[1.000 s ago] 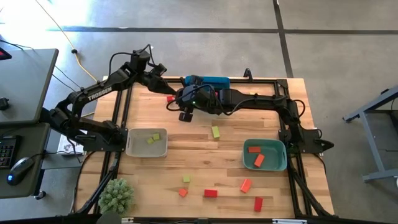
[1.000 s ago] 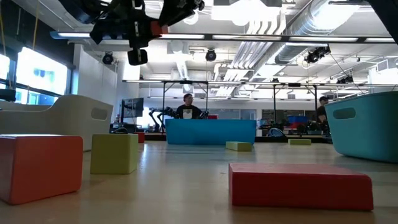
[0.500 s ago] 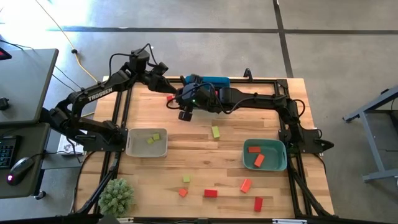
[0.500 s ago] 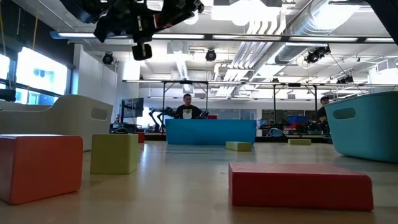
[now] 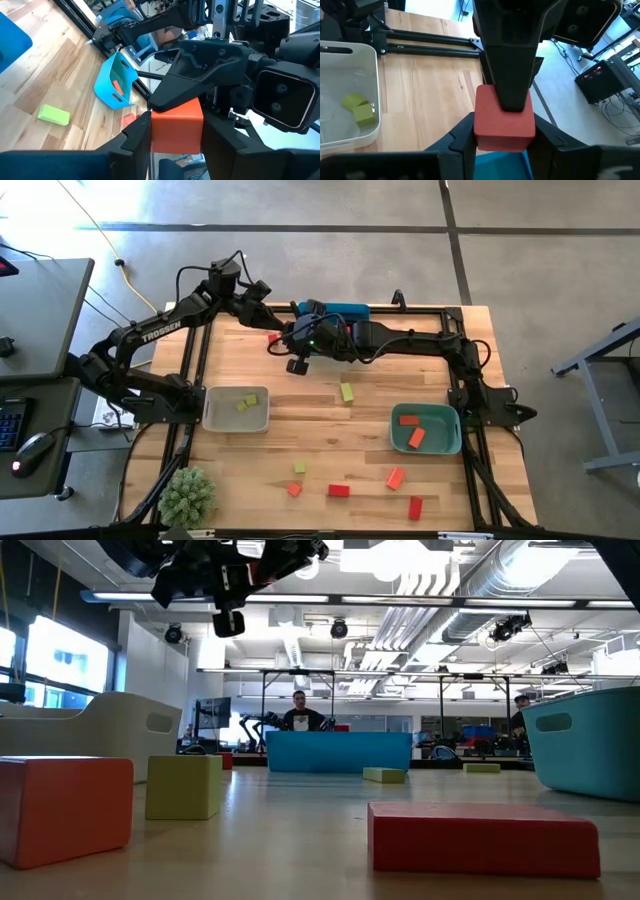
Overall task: Sort & place blocks by color
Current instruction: Put the top orange block into the green bin
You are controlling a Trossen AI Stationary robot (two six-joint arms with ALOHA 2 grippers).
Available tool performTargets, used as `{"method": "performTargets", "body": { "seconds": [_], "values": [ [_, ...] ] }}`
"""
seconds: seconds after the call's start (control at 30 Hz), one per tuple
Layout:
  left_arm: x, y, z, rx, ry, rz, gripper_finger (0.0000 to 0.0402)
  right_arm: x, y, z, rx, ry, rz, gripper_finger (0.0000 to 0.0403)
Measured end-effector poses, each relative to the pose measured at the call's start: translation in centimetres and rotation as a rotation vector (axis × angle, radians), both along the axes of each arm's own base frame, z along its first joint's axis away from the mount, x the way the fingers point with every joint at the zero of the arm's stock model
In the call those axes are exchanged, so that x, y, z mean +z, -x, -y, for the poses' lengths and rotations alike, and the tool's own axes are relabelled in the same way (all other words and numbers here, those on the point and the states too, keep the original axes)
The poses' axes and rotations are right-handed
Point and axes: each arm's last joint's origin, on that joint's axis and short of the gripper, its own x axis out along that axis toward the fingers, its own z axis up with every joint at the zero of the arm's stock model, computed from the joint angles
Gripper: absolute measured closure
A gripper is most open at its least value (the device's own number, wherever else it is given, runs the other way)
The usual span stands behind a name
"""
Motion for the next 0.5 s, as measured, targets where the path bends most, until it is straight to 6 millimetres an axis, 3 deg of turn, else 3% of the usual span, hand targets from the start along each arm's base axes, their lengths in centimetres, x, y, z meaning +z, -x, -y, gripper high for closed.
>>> {"method": "performTargets", "body": {
  "seconds": [0.5],
  "values": [
    [0.0, -0.1, -0.1, 0.028, -0.139, 0.023, 0.0193, -1.6, 1.2, -0.6, -0.152, -0.219, -0.072, 0.0296]
  ]
}}
